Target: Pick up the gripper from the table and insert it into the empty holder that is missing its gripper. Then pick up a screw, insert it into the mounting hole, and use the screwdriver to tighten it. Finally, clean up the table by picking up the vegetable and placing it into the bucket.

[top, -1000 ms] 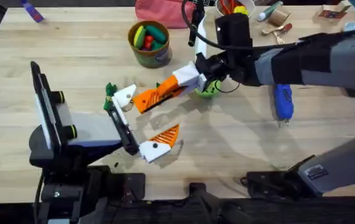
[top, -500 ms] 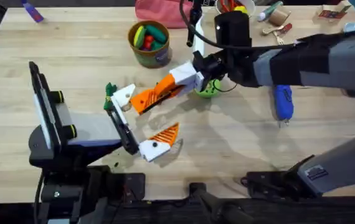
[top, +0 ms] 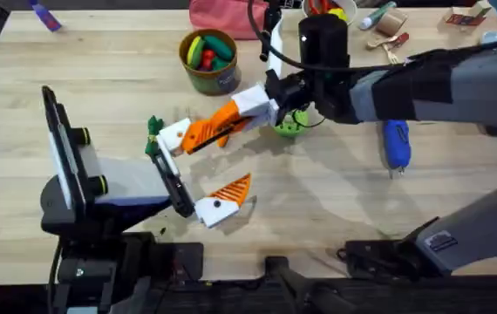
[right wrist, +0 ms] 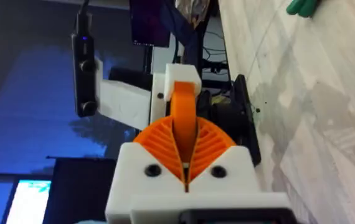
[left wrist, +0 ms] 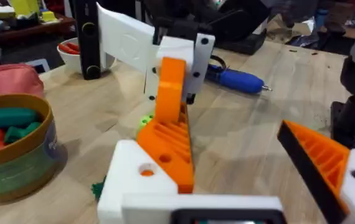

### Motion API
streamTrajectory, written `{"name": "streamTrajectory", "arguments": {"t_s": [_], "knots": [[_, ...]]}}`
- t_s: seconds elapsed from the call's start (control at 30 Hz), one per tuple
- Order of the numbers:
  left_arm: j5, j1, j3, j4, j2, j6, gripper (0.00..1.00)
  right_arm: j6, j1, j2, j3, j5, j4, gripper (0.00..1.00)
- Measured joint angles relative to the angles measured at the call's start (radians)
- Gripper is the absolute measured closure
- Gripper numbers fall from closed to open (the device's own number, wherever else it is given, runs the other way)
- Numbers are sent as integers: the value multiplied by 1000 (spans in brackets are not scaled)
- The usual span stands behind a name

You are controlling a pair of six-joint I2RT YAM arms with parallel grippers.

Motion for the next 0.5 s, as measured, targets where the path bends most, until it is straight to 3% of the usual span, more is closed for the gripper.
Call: {"name": "streamTrajectory", "arguments": {"t_s": [0.5], "knots": [[0, 0, 0, -1, 0, -12, 16, 49, 42, 0, 0, 82, 17, 993]]}}
